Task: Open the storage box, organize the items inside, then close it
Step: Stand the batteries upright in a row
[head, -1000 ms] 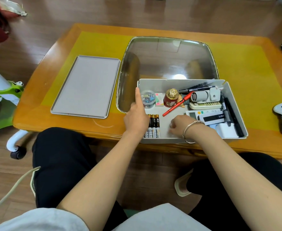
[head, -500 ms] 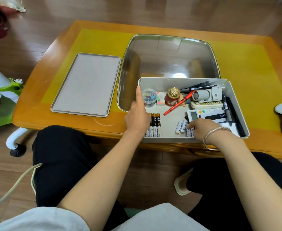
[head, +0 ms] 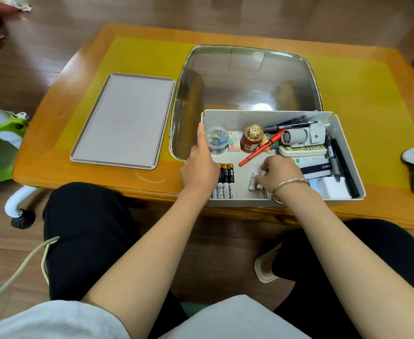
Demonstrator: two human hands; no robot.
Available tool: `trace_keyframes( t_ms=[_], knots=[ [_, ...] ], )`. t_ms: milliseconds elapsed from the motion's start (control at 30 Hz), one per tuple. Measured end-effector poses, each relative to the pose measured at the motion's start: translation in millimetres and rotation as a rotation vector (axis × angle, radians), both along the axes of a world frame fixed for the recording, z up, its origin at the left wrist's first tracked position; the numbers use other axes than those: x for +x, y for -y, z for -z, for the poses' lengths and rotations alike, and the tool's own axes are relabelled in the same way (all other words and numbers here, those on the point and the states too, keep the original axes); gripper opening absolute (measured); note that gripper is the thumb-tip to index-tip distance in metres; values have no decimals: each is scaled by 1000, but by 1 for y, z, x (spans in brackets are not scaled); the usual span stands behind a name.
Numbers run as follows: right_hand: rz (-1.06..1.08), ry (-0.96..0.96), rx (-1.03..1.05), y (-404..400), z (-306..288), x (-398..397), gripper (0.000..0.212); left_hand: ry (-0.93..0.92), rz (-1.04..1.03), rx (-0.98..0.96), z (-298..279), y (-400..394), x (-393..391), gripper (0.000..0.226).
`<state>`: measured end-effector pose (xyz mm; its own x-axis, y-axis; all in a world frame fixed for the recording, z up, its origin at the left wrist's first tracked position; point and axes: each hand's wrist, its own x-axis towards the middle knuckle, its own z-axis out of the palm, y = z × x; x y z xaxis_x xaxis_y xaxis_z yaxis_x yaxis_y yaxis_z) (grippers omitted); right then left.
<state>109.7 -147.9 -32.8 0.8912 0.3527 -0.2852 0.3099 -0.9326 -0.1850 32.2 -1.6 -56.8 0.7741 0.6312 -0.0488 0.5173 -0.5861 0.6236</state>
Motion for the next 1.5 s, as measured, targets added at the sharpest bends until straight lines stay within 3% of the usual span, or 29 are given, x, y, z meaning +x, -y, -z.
trace_keyframes(
  t_ms=[133, 300, 433, 600, 800, 1000, 1300, 1500],
  knots=[
    [-27, -46, -51, -19, 14, 1, 41, 8, 0, 0, 1, 0, 0, 91],
    [-73, 8, -141, -20, 23, 6, 24, 14, 3, -7, 3, -1, 0, 92],
    [-128, -22, -162, -11, 25, 10, 28, 11, 6, -10, 3, -1, 0, 91],
    [-177, -89, -70, -3, 24, 12, 20, 19, 3, -13, 3, -1, 0, 90],
    [5, -206, 258, -1, 16, 11, 3, 26, 2, -23, 3, -1, 0, 90],
    [-18, -389, 240, -6, 16, -1, 16, 33, 10, -36, 2, -2, 0, 89],
    [-54, -460, 218, -5, 12, -3, 23, 35, 4, -29, 3, -2, 0, 89],
    [21, -323, 260, 8, -1, 8, 16, 27, 7, -35, 2, -3, 0, 89]
  ],
)
